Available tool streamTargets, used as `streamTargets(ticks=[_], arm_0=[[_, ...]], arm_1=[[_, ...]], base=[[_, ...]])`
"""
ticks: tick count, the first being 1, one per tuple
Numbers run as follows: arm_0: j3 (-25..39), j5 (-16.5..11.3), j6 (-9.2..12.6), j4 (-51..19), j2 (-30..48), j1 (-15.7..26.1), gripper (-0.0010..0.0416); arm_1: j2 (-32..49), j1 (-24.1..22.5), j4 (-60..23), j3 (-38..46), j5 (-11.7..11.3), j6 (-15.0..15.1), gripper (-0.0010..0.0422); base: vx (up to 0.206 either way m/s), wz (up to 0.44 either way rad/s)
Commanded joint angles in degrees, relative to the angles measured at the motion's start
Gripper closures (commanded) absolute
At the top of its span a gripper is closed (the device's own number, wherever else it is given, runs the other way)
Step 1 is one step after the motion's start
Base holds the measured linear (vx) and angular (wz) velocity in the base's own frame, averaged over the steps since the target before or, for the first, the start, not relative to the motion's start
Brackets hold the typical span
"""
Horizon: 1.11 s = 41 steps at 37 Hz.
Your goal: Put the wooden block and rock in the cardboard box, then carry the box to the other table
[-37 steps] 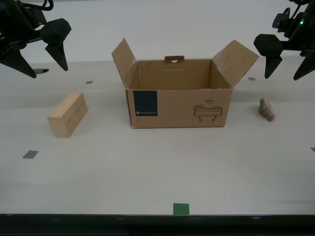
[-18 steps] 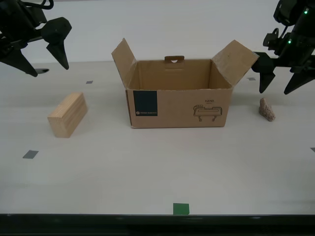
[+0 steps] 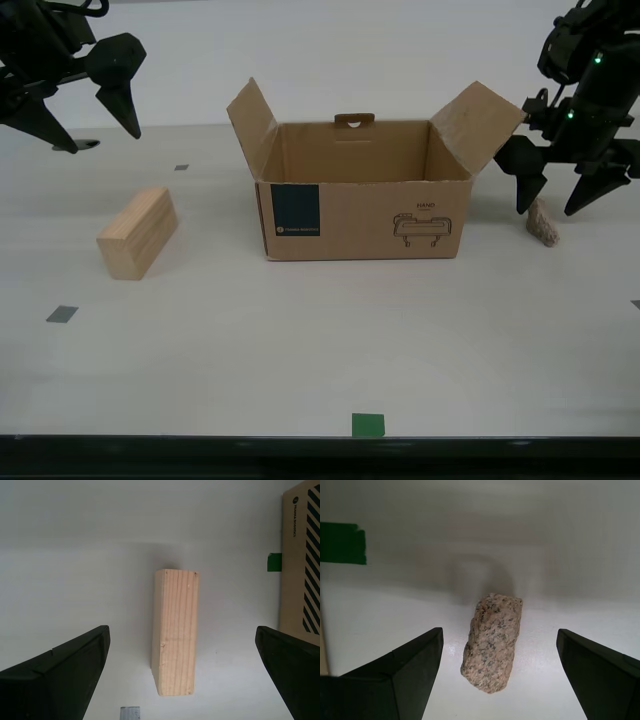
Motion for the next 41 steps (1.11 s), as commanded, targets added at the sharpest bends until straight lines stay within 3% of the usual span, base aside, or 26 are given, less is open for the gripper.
streamTargets(ticks=[1,11,18,41], arm_0=[[-0.02,-0.11,-0.26,0.42,1.49,0.02,0.0093],[-0.07,-0.11,-0.57,1.09,2.75,0.04,0.0111],[-0.02,-0.11,-0.55,1.55,2.78,0.07,0.0097],[-0.02,-0.11,-0.52,1.70,2.82,0.09,0.0092]], arm_1=[[0.02,-0.02,0.11,-0.02,0.17,-0.11,0.0014],[0.02,-0.02,0.04,-0.02,0.17,-0.11,0.0014],[1.40,-0.04,0.50,-0.07,-0.39,-0.15,0.0014],[18.03,-2.62,5.18,-0.07,-0.81,-0.09,0.0014]], base=[[0.000,0.000],[0.000,0.000],[0.000,0.000],[0.000,0.000]])
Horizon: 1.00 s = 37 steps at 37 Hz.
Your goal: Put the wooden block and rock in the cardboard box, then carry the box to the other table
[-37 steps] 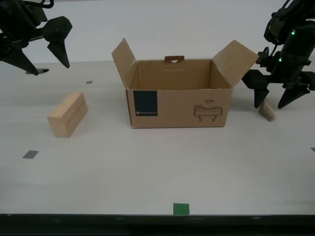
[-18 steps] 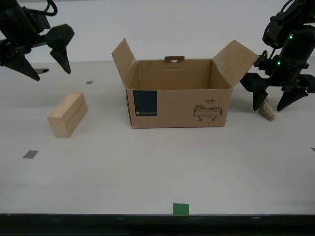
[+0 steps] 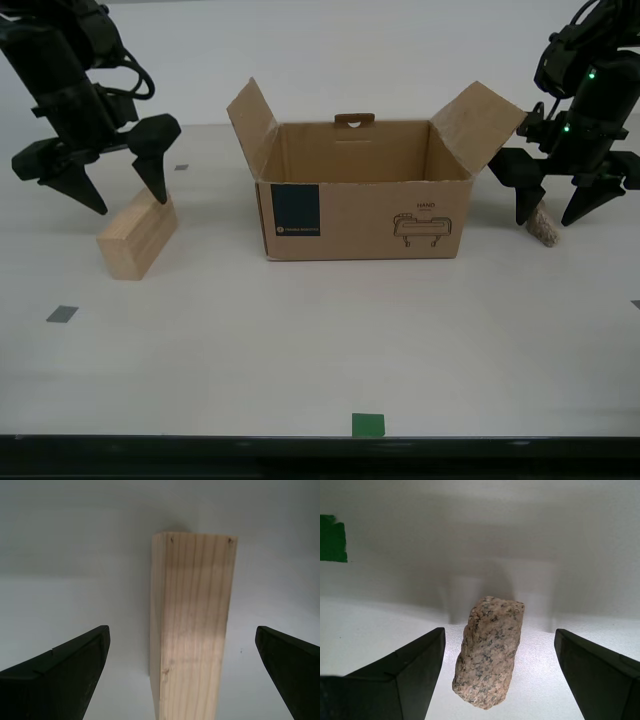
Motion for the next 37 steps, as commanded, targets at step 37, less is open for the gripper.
streamTargets(ticks=[37], arm_0=[[-0.04,-0.11,-0.07,0.31,0.11,0.04,0.0105]], arm_1=[[7.30,-1.73,5.20,-0.20,-1.27,-0.31,0.0014]], base=[[0.000,0.000]])
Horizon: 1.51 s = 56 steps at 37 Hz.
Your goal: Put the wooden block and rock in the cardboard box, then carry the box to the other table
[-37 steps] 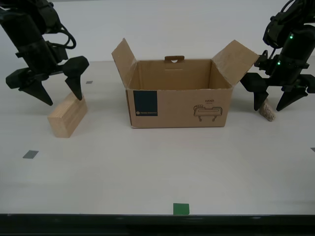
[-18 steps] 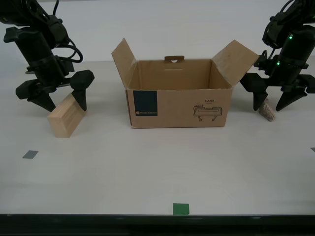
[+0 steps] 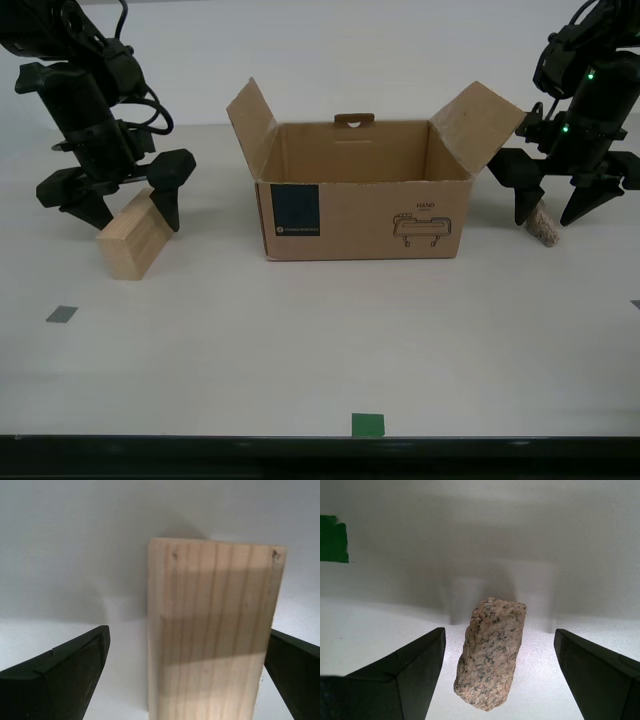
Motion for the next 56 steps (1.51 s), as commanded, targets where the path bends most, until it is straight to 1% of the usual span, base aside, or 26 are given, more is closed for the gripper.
streamTargets(ticks=[1,7,15,17,20,28,39,50,56], arm_0=[[0.02,-0.11,-0.09,0.04,0.11,0.04,0.0105],[0.02,-0.11,-0.15,0.50,0.11,0.04,0.0089],[0.02,-0.13,-0.37,1.62,0.11,0.04,0.0100],[0.02,-0.13,-0.37,1.66,0.11,0.11,0.0102],[0.02,-0.13,-0.37,1.64,0.11,0.13,0.0103],[0.00,-0.13,-0.39,1.68,0.11,0.22,0.0090],[0.00,-0.15,-0.39,1.97,0.11,0.26,0.0103],[0.00,-0.15,-0.37,2.14,0.11,0.26,0.0094],[0.00,-0.15,-0.35,2.23,1.16,0.26,0.0102]], arm_1=[[0.57,-0.55,-0.09,-0.13,-0.02,0.61,0.0014],[0.55,-1.27,0.63,-0.83,-0.09,0.81,0.0014],[0.57,-1.36,1.49,-0.92,-0.15,0.50,0.0014],[0.55,-1.36,1.57,-1.07,-0.48,0.50,0.0014],[0.57,-1.36,1.81,-1.57,-1.86,0.52,0.0014],[0.55,-1.40,1.81,-2.19,-1.77,0.52,0.0014],[0.55,-1.42,2.21,-2.19,-1.77,-3.67,0.0014],[0.55,-1.49,2.32,-2.19,-1.75,-3.74,0.0014],[0.55,-1.51,2.32,-2.19,-1.75,-3.74,0.0014]], base=[[0.000,0.000],[0.000,0.000],[0.000,0.000],[0.000,0.000],[0.000,0.000],[0.000,0.000],[0.000,0.000],[0.000,0.000],[0.000,0.000]])
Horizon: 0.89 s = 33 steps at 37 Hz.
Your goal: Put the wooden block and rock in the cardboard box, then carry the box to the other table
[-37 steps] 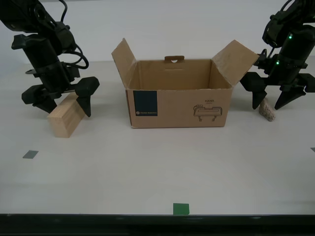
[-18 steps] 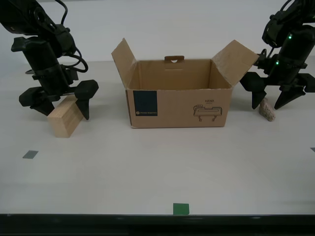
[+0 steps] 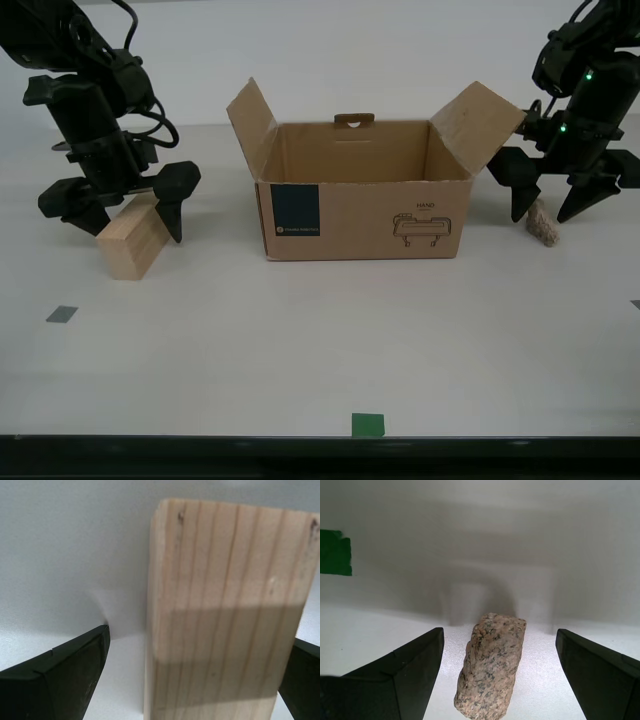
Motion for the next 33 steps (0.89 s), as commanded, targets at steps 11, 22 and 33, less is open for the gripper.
streamTargets(ticks=[11,22,33], arm_0=[[0.02,-0.15,-0.02,0.20,1.73,0.04,0.0152],[0.00,-0.15,0.04,-0.07,1.73,0.07,0.0205],[0.00,-0.15,0.24,-0.04,1.73,0.09,0.0277]], arm_1=[[0.02,-0.11,-0.15,-0.02,-0.02,-0.17,0.0028],[0.02,-0.11,-0.17,-0.02,-0.02,-0.15,0.0162],[0.02,-0.11,0.17,-0.02,-0.02,-1.20,0.0358]], base=[[0.000,0.000],[0.000,0.000],[0.000,0.000]])
